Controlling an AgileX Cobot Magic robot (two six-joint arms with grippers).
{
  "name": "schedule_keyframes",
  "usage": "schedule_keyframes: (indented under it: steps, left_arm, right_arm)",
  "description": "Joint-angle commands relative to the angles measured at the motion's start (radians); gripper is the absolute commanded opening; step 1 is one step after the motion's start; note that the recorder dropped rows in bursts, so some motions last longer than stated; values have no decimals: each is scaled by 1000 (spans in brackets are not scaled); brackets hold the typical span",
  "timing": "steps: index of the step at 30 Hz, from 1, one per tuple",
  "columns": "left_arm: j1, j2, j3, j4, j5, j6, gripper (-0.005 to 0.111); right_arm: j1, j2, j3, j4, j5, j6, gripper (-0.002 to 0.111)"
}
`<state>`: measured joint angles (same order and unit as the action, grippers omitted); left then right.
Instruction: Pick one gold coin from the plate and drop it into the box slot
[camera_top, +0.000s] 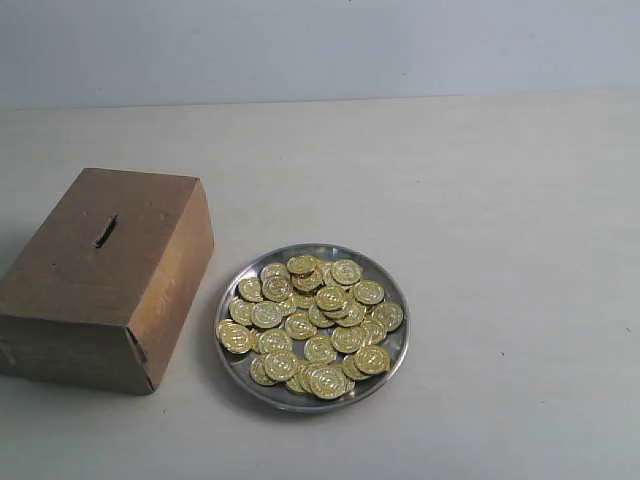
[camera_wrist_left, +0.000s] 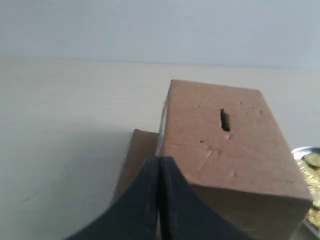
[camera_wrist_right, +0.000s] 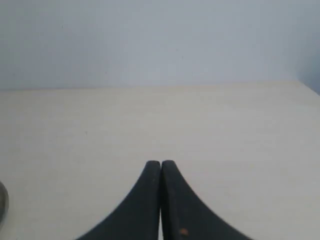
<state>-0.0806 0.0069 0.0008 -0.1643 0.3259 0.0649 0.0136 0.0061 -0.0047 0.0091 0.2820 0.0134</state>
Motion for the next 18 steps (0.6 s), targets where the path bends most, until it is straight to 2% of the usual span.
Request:
schedule_keyframes:
  steps: [1,6,18]
  left_arm:
    - [1,-7,-1,-148,-73,-18,2]
    - [1,-7,-1,-416,-201,-50,2]
    - [1,-7,-1,-441,-232,-51,2]
  right_arm:
    - [3,-6,5,147,-174,69,0]
    - [3,-6,5,383,-328,228,0]
    - [3,-6,5,412,-330,228,0]
